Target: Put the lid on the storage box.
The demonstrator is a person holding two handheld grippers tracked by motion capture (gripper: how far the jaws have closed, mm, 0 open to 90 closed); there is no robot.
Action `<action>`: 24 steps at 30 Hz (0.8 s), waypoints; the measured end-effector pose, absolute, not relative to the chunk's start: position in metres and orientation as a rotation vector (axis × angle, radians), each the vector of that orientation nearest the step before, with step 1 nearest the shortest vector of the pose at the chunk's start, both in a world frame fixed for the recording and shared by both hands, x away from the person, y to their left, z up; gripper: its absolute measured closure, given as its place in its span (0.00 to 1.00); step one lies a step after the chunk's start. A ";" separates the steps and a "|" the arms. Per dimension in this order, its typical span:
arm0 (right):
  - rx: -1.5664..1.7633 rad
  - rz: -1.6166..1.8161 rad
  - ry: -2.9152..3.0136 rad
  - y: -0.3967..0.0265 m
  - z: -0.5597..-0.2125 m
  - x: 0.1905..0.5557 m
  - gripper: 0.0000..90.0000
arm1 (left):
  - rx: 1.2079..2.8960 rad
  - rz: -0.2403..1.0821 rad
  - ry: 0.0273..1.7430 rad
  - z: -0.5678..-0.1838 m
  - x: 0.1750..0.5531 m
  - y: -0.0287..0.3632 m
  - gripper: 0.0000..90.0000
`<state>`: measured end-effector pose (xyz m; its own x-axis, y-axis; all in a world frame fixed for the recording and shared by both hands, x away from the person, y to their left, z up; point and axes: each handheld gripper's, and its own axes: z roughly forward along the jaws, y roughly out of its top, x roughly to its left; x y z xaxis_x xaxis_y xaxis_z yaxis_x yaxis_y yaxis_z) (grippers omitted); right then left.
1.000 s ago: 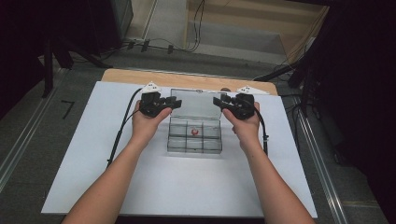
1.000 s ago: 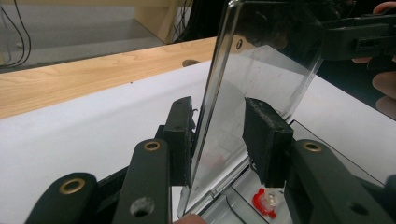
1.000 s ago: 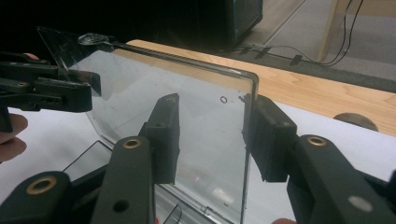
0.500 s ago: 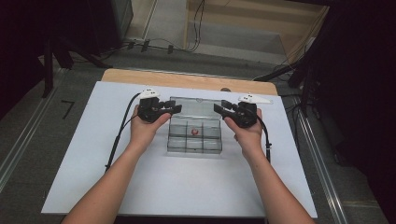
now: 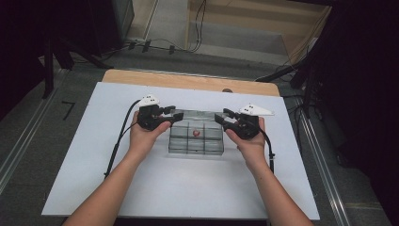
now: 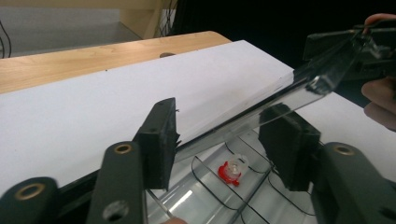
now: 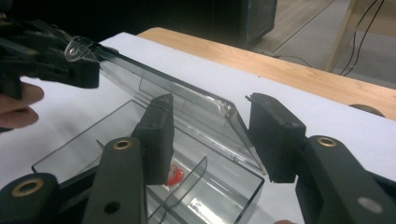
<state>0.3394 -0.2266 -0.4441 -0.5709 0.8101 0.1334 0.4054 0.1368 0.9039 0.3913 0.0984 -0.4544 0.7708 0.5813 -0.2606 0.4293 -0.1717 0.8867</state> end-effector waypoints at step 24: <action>1.173 1.416 2.025 -0.225 -0.454 0.321 0.47 | 1.812 0.072 0.768 -0.459 0.350 0.125 0.93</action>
